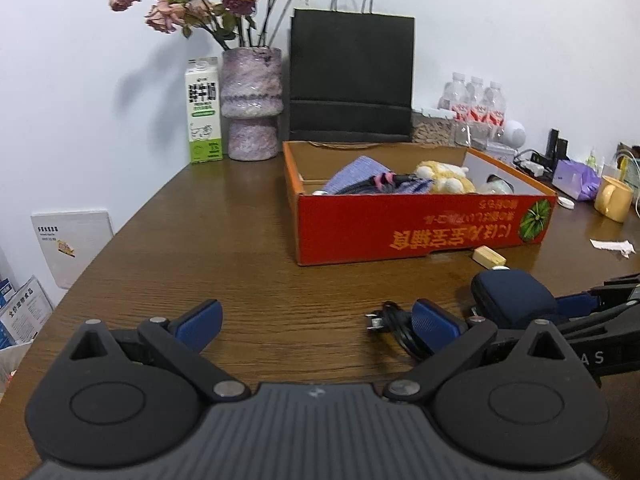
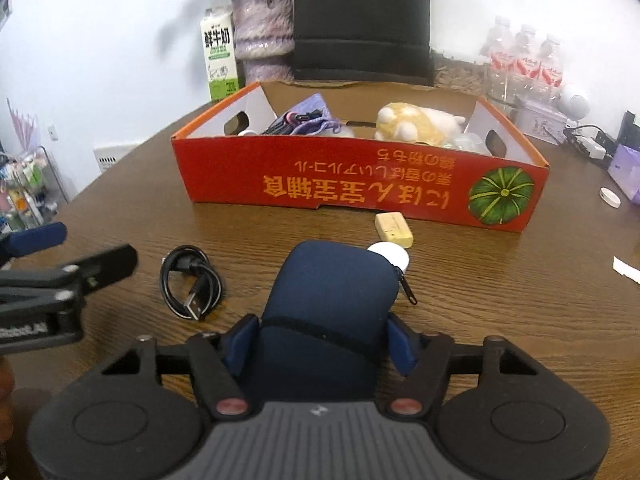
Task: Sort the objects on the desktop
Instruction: 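Grasp the dark blue zip pouch with the right tool, then grasp the small black cable with the left tool while the right tool holds the pouch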
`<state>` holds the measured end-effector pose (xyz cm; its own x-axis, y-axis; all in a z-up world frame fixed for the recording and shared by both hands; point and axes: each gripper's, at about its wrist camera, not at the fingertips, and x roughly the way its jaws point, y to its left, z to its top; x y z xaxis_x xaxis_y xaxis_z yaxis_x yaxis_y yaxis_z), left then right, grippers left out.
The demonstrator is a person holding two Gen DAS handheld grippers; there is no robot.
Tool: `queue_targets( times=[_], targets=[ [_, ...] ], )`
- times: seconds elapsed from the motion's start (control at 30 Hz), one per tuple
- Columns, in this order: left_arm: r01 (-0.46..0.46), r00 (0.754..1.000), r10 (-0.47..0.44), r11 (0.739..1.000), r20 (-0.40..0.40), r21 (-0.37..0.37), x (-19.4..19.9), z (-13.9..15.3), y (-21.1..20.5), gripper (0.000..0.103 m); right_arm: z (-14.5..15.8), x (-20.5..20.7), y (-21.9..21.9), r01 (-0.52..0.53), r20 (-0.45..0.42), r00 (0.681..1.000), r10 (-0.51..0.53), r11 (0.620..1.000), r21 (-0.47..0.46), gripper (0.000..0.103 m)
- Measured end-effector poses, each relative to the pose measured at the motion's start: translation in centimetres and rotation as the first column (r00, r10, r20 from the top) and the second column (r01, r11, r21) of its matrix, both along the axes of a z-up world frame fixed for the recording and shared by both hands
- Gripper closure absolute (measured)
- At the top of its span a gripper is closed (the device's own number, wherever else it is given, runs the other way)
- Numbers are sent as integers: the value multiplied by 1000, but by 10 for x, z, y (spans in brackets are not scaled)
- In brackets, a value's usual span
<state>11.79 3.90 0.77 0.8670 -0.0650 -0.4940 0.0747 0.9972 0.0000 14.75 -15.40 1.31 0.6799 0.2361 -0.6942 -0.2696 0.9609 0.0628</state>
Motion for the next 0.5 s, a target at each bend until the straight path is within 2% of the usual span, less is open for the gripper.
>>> queue_targets(
  times=[0.37, 0.5],
  targets=[
    [21, 998, -20, 999, -63, 25, 17, -7, -34, 0, 4, -11, -35, 3, 114, 993, -9, 999, 50, 39],
    [25, 996, -21, 999, -90, 39, 26, -12, -48, 0, 2, -8, -53, 18, 127, 992, -27, 997, 73, 40]
  ],
)
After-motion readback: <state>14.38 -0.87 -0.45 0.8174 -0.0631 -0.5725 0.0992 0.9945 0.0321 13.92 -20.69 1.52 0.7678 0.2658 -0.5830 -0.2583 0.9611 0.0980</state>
